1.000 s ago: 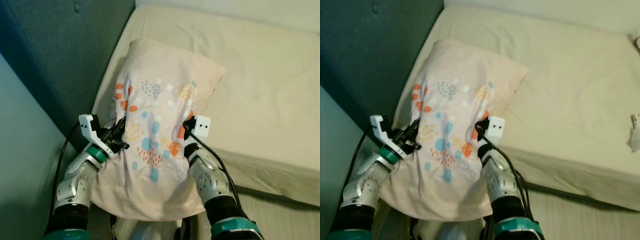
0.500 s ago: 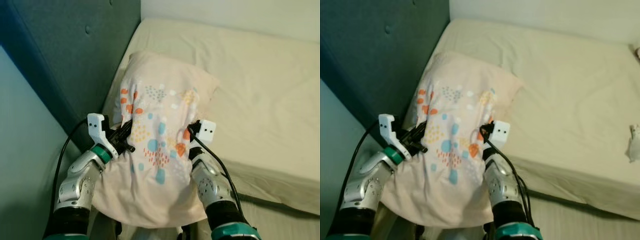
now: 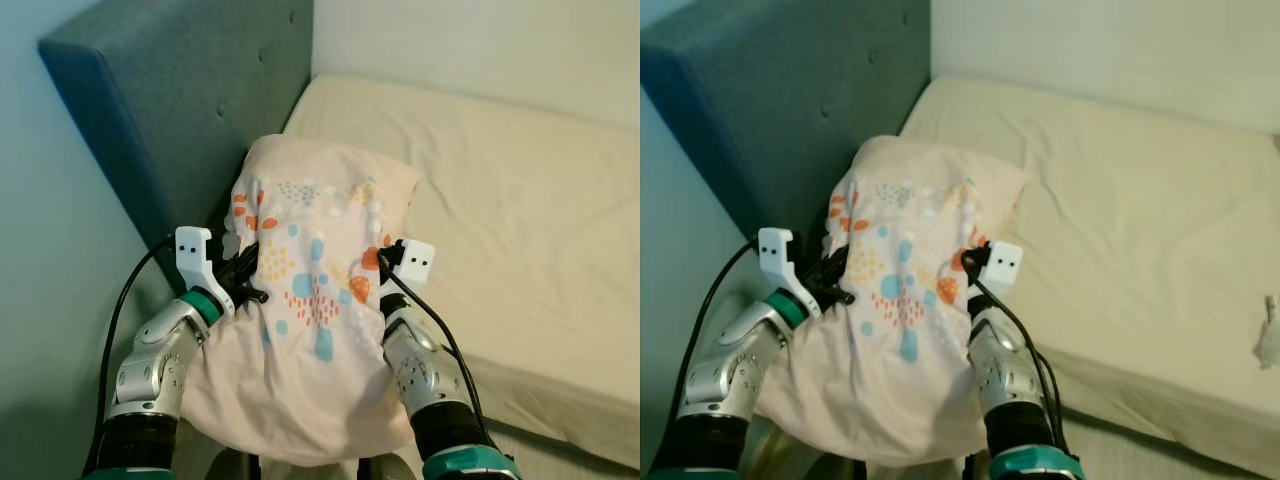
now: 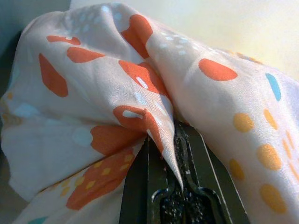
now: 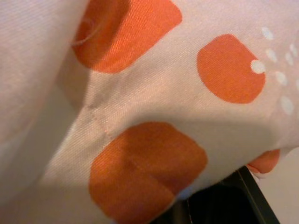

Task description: Clean up the room

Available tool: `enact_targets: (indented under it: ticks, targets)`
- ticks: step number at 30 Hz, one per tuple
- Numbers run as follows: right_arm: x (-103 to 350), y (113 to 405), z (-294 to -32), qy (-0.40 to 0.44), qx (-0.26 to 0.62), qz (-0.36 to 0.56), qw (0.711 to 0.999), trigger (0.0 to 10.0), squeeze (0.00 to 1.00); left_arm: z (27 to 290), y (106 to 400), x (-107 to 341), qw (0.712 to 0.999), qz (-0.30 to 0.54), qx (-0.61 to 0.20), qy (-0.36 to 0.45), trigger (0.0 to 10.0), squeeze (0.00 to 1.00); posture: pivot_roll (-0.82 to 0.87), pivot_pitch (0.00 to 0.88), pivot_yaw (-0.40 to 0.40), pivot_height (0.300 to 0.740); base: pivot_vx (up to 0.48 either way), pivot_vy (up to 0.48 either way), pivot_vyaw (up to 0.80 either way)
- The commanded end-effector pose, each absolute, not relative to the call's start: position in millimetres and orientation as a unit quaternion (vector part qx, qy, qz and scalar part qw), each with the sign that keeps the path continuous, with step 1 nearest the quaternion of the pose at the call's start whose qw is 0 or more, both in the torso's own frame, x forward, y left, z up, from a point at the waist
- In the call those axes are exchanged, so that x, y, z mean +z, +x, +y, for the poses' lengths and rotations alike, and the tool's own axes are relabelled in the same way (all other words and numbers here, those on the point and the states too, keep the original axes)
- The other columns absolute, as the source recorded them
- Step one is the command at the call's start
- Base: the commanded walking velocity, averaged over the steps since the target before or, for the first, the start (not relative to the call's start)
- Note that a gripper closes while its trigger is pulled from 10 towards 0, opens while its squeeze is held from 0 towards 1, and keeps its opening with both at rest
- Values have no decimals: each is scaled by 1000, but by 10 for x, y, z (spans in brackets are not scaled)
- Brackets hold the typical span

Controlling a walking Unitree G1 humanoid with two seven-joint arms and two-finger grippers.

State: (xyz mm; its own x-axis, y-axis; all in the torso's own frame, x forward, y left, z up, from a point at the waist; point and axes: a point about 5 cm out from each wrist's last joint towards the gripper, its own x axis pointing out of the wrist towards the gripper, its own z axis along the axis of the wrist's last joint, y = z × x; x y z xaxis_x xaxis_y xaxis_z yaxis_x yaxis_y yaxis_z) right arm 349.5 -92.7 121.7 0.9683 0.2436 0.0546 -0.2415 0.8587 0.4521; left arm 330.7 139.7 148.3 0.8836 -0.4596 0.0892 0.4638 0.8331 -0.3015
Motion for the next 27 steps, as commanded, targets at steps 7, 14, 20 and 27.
enact_targets:
  ticks: [7,14,20,27]
  targets:
    - [1278,3479,-818,241,142,-14,960,10000,0,1265,3296,1518,953,-6,-271,-137,10000,0,165,75,59,732,0,0,0]
    - [1243,3466,-825,240,134,-9,961,10000,0,1275,3304,1519,955,-2,-269,-129,10000,0,166,76,58,740,0,0,0]
    - [1214,3468,-833,230,126,-1,965,10000,0,1281,3302,1512,956,2,-263,-130,10000,0,166,79,57,740,0,0,0]
    - [1227,3478,-788,230,137,4,964,10000,0,1288,3323,1544,957,-1,-259,-133,10000,0,170,79,55,740,0,0,-114]
